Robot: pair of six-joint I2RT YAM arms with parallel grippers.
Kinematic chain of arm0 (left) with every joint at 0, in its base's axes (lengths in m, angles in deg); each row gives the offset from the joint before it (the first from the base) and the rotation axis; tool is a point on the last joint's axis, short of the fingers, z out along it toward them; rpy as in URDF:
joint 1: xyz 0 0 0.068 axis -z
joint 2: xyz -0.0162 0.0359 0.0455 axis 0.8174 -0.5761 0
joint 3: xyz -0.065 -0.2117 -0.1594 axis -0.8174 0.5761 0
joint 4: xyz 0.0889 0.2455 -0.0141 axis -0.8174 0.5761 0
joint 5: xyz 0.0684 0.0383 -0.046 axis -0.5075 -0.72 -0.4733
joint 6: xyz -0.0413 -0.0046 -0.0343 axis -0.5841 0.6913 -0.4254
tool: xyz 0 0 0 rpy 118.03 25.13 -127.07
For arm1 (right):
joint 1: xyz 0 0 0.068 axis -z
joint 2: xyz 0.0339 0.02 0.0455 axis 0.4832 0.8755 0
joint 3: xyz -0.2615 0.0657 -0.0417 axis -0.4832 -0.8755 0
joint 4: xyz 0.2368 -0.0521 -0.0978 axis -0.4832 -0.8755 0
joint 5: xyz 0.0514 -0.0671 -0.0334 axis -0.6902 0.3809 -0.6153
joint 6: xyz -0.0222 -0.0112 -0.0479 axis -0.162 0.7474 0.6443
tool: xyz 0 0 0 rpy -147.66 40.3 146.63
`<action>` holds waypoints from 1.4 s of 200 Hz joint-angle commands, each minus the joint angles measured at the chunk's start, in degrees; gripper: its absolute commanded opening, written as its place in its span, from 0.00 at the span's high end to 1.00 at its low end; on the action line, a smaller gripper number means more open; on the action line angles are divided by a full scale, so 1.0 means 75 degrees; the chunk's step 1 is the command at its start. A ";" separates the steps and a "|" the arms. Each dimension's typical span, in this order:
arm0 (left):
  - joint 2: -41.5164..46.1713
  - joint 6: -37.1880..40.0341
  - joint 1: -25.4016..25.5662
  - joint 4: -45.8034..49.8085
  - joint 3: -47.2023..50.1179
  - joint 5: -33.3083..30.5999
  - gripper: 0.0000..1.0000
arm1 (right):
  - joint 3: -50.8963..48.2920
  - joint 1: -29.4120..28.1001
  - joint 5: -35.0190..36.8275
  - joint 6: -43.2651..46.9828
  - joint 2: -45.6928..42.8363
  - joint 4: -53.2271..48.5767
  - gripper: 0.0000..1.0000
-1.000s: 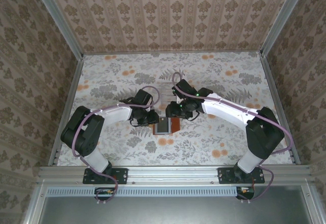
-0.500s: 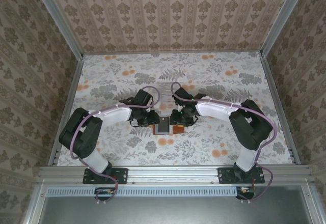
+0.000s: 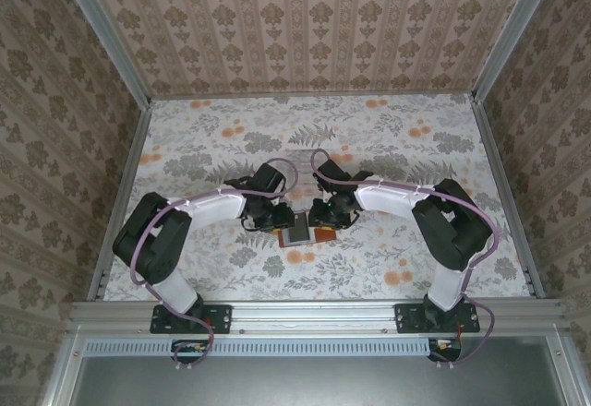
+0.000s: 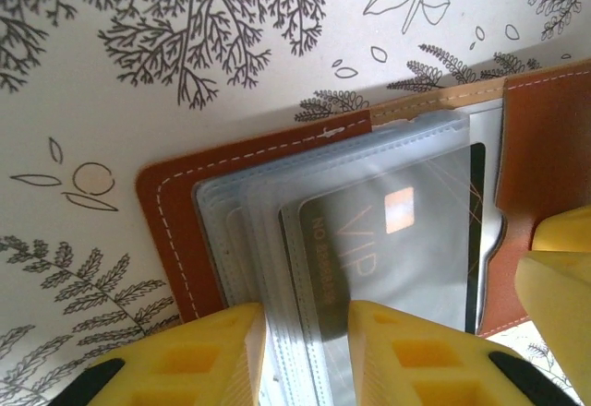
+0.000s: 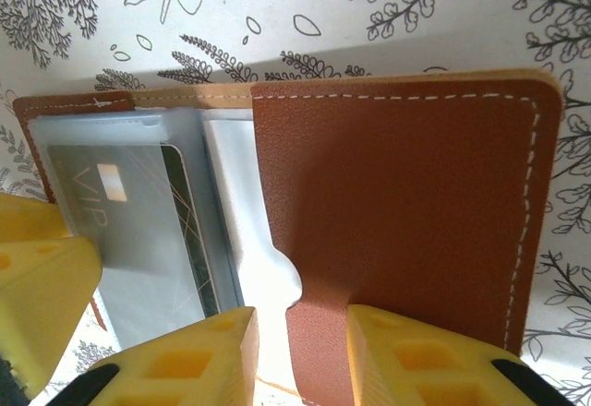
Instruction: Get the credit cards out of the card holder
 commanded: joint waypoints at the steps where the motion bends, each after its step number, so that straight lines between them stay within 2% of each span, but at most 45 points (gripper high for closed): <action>1: -0.0264 0.0190 0.0068 0.0502 -0.0142 -0.0451 0.70 | -0.0134 0.0030 -0.0352 -0.0183 -0.0113 0.0280 0.68; 62: -0.0540 0.0384 0.0056 0.0509 -0.0199 -0.0733 0.79 | -0.0169 0.0066 -0.0991 -0.0357 -0.0136 0.0945 0.71; 182: -0.0654 0.0671 -0.0089 0.0601 -0.0422 -0.0711 0.80 | -0.0145 0.0135 -0.1579 -0.0477 0.0352 0.1730 0.71; 226: -0.0587 0.0635 -0.0081 0.0548 -0.0332 -0.0675 0.79 | -0.0180 0.0165 -0.1565 -0.0485 0.0545 0.1747 0.72; 280: -0.0443 0.0623 -0.0074 0.0593 -0.0233 -0.0710 0.78 | -0.0062 0.0174 -0.0609 -0.0175 0.0400 0.0874 0.71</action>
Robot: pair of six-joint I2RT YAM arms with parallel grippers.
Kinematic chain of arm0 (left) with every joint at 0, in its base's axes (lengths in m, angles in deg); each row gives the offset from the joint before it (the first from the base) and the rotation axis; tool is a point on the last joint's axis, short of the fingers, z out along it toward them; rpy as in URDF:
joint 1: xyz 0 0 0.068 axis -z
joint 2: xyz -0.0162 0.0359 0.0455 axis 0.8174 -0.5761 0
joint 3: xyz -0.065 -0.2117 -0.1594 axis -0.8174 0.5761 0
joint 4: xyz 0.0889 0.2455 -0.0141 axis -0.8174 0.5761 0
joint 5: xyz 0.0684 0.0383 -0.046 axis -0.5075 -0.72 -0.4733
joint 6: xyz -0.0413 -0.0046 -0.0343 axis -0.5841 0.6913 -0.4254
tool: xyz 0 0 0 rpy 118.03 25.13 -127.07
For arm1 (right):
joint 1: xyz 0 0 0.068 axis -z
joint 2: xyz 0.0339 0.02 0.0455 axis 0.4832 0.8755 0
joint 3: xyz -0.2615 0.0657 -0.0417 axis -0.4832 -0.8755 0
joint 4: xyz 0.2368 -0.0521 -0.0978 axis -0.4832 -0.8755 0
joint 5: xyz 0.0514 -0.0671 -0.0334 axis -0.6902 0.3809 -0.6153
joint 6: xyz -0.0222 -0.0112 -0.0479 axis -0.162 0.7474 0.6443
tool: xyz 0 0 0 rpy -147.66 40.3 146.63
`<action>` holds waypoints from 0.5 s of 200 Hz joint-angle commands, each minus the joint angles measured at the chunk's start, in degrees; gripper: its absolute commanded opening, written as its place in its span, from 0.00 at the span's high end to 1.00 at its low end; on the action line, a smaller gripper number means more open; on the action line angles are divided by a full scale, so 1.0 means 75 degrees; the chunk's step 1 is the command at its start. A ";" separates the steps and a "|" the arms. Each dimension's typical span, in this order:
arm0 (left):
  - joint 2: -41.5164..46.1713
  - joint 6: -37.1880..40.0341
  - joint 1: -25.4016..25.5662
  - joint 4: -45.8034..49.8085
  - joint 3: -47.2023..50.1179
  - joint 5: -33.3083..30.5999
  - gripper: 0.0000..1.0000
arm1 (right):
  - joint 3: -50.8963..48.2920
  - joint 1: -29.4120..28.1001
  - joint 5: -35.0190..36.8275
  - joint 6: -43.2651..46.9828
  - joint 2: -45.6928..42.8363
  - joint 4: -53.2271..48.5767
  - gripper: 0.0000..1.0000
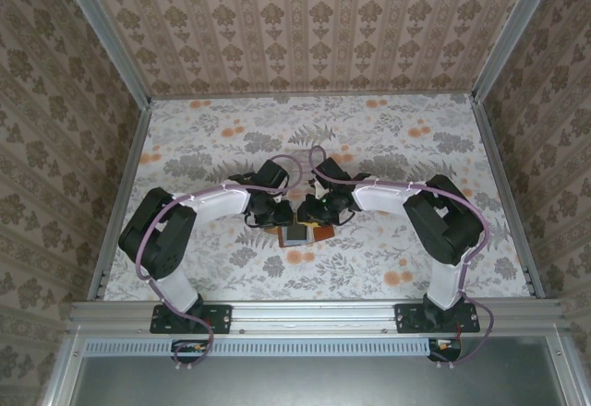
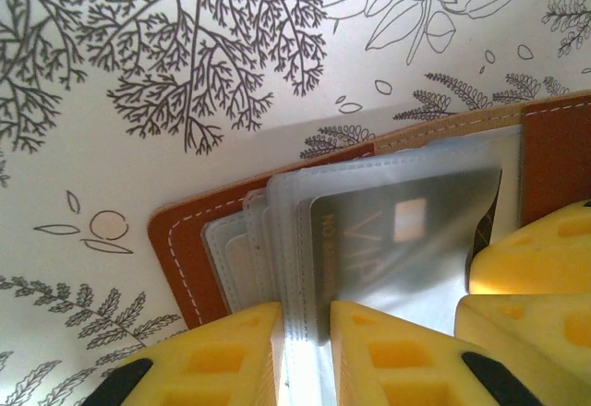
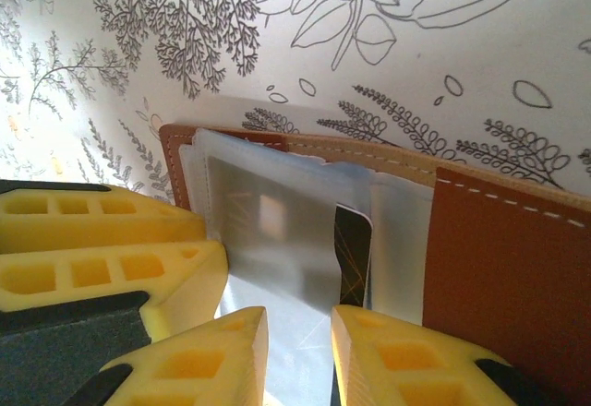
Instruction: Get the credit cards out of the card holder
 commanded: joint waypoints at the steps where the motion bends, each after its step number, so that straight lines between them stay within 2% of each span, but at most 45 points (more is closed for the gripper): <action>1: -0.0097 0.0142 -0.0059 0.0258 0.0199 -0.0386 0.78 | 0.0034 0.0053 0.0665 0.0161 -0.0026 -0.0729 0.71; 73: -0.0030 0.0095 -0.0063 0.0276 0.0278 -0.0404 0.77 | 0.0185 0.0040 0.1207 0.0433 -0.0304 -0.1290 0.70; 100: -0.0047 0.0095 -0.0062 0.0221 0.0280 -0.0433 0.77 | 0.0145 0.0063 0.1000 0.0438 -0.0552 -0.1171 0.63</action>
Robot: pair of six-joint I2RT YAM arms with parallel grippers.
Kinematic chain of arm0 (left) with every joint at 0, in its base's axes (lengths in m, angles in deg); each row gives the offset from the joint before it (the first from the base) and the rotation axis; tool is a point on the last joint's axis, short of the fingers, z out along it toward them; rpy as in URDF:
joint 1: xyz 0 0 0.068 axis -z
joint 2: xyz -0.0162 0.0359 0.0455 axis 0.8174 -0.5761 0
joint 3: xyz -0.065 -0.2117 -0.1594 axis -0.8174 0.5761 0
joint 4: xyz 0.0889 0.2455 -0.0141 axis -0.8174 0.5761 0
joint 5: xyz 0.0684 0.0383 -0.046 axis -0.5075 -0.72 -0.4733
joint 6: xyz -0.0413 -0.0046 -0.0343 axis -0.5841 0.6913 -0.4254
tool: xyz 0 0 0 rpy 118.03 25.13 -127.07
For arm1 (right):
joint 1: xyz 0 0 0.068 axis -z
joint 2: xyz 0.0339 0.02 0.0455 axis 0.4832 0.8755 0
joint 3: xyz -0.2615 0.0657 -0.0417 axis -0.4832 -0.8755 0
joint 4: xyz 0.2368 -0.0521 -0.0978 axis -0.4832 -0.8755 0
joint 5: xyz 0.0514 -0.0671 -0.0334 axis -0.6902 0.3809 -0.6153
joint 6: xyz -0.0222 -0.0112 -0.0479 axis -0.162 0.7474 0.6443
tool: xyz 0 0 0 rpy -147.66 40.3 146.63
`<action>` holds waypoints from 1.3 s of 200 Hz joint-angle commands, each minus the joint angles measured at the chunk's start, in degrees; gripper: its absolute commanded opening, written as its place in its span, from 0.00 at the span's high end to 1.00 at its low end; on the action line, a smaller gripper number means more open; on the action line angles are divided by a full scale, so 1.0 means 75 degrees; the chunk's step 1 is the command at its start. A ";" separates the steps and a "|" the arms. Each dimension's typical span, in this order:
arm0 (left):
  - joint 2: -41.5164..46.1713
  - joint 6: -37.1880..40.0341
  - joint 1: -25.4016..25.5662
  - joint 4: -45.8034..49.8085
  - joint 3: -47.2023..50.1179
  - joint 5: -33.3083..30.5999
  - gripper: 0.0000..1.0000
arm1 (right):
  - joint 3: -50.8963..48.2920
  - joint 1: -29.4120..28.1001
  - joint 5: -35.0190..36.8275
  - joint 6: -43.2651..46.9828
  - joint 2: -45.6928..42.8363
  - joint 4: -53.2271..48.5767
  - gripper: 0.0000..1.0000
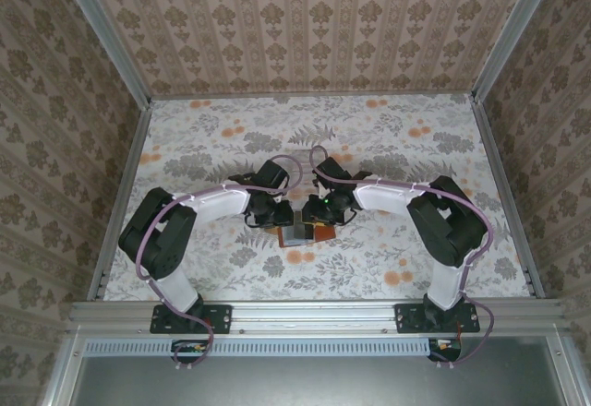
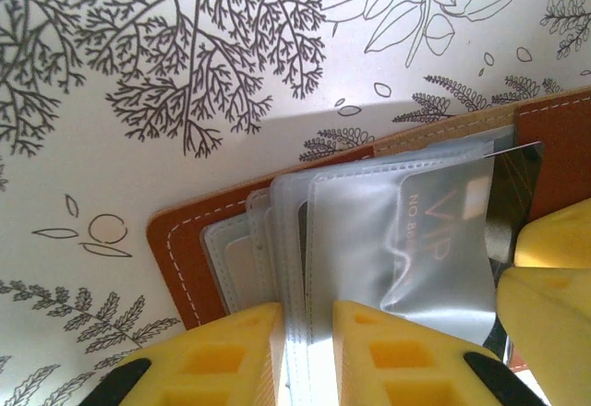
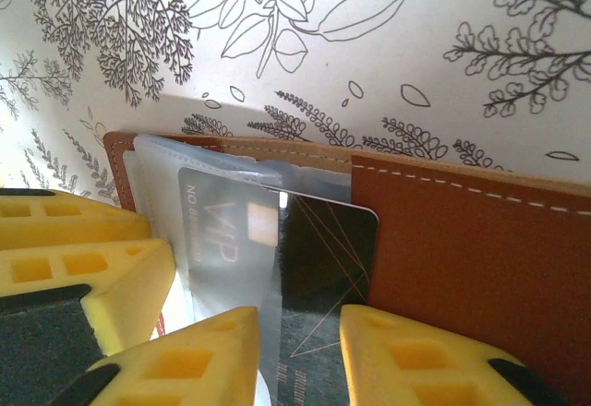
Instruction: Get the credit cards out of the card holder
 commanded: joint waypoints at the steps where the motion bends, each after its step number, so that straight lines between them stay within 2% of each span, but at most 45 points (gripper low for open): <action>1: -0.0051 0.0095 -0.0060 0.0267 0.0256 -0.0430 0.77 | 0.0048 0.0069 0.0254 0.0135 -0.0368 -0.0492 0.63; 28: -0.0156 0.0111 -0.0071 0.0174 0.0169 -0.0442 0.78 | -0.0091 0.0147 0.0315 0.0138 -0.0620 -0.0559 0.58; 96: -0.0329 0.0294 -0.0135 0.0183 -0.0247 -0.0442 0.78 | -0.0908 0.0283 0.0116 -0.0123 -0.0661 -0.0098 0.57; 158: -0.0005 0.0336 -0.0124 0.0230 -0.0336 -0.0418 0.77 | -0.1259 0.0295 -0.0454 -0.0538 -0.0841 0.0794 0.59; 196: 0.0378 0.0248 -0.0030 0.0341 -0.0194 -0.0431 0.71 | -0.1275 0.0294 -0.0620 -0.0652 -0.0867 0.1082 0.60; 260: -0.0029 0.0230 0.0069 0.0413 0.0025 -0.0418 0.72 | -0.1220 0.0295 -0.0862 -0.0752 -0.0596 0.1361 0.63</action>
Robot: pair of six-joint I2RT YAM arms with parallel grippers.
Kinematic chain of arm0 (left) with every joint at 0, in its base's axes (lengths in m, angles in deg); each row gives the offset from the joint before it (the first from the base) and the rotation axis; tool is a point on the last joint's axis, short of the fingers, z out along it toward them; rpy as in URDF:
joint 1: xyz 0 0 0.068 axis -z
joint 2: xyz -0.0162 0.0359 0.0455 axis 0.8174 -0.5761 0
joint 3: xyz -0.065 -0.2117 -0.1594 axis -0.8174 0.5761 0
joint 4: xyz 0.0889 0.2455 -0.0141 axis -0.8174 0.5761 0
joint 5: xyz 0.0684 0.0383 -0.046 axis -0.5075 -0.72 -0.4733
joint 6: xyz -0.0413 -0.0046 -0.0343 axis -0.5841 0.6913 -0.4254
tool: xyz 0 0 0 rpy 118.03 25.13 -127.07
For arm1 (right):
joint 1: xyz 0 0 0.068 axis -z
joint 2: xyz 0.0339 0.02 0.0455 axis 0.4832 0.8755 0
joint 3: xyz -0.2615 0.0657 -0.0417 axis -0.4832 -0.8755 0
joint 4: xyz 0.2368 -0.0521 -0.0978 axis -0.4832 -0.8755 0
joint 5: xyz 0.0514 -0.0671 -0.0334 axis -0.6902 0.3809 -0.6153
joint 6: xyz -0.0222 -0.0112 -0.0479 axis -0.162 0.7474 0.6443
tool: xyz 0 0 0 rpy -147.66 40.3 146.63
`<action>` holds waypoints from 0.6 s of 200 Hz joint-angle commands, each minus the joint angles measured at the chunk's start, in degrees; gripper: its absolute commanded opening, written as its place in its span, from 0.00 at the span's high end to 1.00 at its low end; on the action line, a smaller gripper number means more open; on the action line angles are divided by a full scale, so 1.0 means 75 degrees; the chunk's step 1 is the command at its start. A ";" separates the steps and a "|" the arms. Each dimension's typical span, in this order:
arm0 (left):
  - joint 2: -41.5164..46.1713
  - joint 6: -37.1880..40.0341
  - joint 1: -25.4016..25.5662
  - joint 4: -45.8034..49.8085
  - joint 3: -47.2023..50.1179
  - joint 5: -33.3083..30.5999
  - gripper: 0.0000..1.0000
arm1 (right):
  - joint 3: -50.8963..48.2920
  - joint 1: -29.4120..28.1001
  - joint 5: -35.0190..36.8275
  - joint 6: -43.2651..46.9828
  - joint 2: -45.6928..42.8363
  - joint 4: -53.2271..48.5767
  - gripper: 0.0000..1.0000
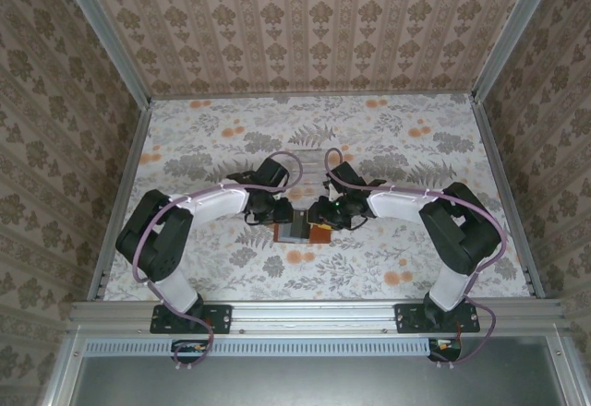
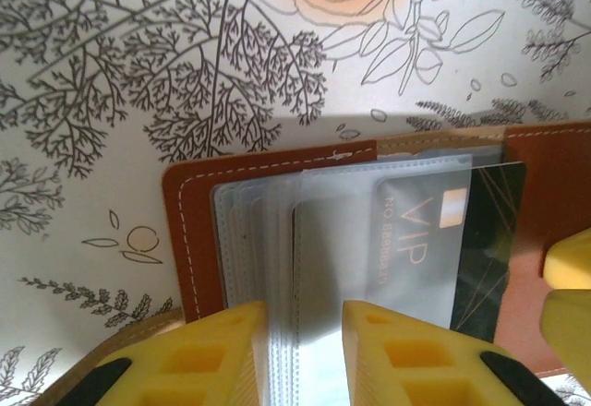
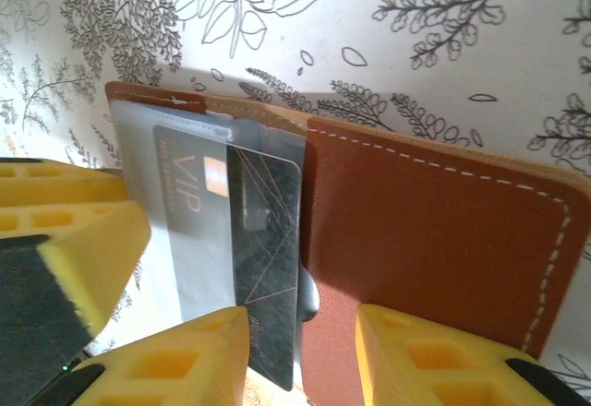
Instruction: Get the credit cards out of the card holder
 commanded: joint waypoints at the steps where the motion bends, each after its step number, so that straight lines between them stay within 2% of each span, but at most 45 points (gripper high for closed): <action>1: -0.0213 0.0049 0.0046 0.0249 0.0140 -0.0060 0.72 | -0.0005 -0.0003 -0.0247 -0.0146 0.0104 0.0145 0.63; 56: -0.0435 0.0087 0.0045 0.0359 0.0184 -0.0205 0.75 | 0.0141 -0.0003 -0.0334 -0.0047 0.0396 0.0095 0.63; 120: -0.0635 0.0141 0.0046 0.0388 0.0188 -0.0213 0.79 | 0.0279 -0.0005 -0.0748 -0.0148 0.0629 0.0538 0.67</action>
